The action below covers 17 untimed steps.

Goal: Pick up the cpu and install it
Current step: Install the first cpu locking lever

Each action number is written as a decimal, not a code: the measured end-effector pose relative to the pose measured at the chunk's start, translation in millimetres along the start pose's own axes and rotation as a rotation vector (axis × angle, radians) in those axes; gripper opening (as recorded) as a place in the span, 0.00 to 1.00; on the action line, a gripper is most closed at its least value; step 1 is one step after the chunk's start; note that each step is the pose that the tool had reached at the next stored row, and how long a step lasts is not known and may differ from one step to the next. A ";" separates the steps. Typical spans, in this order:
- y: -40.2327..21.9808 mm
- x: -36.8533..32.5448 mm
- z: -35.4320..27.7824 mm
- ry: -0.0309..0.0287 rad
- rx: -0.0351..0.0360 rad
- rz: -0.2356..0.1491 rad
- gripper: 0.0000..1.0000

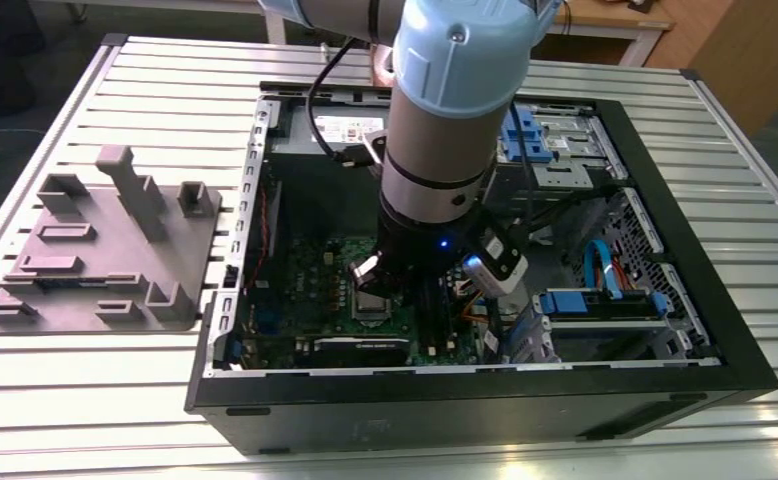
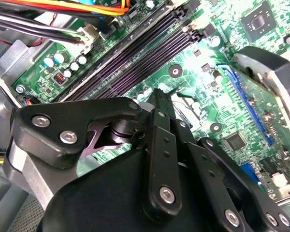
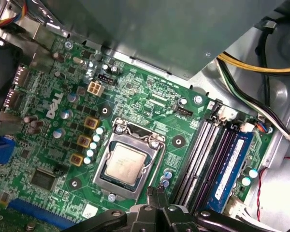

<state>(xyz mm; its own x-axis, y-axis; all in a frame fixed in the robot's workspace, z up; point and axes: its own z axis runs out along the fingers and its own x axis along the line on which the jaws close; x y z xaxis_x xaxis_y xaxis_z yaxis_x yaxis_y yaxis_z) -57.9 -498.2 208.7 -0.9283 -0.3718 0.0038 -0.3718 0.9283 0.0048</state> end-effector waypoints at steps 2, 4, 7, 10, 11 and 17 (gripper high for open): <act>0.8 1.7 0.1 0.0006 0.0012 0.000 0.10; 1.4 3.3 0.4 0.0011 0.0027 0.000 0.10; 2.3 5.4 0.8 0.0016 0.0043 0.000 0.10; 2.7 6.4 1.5 0.0018 0.0055 0.001 0.10; 2.7 6.3 1.6 0.0018 0.0058 0.000 0.10; 2.4 5.9 2.0 0.0016 0.0057 0.000 0.10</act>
<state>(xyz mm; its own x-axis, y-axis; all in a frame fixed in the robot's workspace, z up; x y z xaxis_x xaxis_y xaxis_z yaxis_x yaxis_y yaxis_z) -64.3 -498.1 206.8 -0.9284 -0.3715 0.0053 -0.3715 0.9284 -0.0009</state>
